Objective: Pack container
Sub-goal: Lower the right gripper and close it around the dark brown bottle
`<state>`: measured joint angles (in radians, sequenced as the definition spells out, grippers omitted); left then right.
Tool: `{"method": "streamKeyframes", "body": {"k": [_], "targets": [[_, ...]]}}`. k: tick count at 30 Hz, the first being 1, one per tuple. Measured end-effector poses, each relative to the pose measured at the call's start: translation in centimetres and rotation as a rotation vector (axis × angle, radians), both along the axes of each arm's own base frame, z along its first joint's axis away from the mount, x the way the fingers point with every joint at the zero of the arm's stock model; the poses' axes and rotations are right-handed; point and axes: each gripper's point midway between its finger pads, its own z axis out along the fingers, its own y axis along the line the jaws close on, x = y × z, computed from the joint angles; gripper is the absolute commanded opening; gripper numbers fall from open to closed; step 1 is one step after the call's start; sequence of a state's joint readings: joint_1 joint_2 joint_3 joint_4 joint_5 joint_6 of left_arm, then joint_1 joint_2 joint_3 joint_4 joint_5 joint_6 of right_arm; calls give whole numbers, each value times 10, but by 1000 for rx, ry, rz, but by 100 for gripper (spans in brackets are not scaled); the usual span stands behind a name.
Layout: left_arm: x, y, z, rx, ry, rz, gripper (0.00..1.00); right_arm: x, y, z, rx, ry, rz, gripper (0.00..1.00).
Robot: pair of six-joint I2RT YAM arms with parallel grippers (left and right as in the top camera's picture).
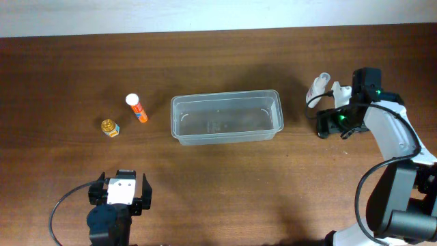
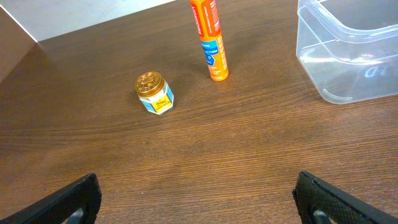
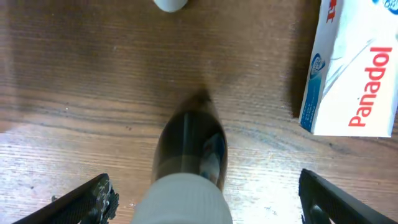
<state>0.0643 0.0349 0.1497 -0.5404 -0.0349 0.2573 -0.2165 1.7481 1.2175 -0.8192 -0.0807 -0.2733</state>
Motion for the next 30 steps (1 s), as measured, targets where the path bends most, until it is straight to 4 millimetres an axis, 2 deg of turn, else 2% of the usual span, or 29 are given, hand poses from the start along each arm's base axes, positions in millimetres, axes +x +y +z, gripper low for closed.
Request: {"method": "streamKeyframes", "body": {"k": [3, 9, 12, 17, 22, 30], "targets": [[0, 0, 0, 0, 0, 0, 100, 3, 0, 1, 2, -12, 2, 83], [0, 0, 0, 0, 0, 0, 100, 6, 5, 2, 28, -27, 9, 81], [0, 0, 0, 0, 0, 0, 100, 6, 6, 2, 32, -29, 13, 77], [0, 0, 0, 0, 0, 0, 100, 6, 6, 2, 33, -30, 21, 76], [0, 0, 0, 0, 0, 0, 100, 8, 6, 2, 33, -36, 23, 66], [0, 0, 0, 0, 0, 0, 100, 10, 7, 2, 38, -45, 27, 62]]}}
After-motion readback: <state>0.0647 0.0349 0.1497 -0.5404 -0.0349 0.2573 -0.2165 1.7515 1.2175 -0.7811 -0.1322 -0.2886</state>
